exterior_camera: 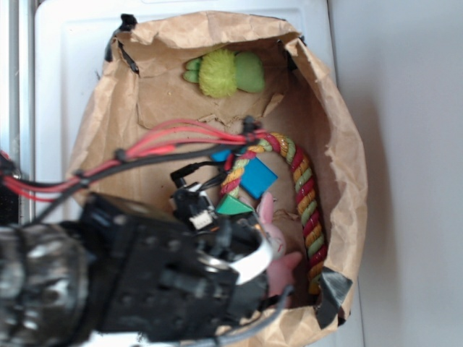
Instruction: Grab the green block.
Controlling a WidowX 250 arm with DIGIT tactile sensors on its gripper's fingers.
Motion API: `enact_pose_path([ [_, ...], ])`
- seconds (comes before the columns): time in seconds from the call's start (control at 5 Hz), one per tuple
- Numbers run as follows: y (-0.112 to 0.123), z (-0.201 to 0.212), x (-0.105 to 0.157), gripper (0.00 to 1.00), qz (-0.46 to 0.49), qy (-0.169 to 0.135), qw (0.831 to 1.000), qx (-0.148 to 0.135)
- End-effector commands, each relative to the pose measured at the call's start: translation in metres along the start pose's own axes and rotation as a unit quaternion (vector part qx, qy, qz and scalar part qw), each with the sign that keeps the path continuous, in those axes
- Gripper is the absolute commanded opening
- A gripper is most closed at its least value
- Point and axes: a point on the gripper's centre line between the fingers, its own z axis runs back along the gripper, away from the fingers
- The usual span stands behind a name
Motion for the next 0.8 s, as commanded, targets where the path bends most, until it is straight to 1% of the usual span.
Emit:
enact_pose_path([
  [0.0, 0.006, 0.014, 0.009, 1.0, 0.022, -0.012, 1.0, -0.016],
  [0.2, 0.004, 0.019, 0.007, 1.0, 0.025, -0.019, 1.0, -0.006],
  [0.6, -0.003, 0.026, 0.009, 1.0, 0.043, -0.016, 0.999, 0.013],
])
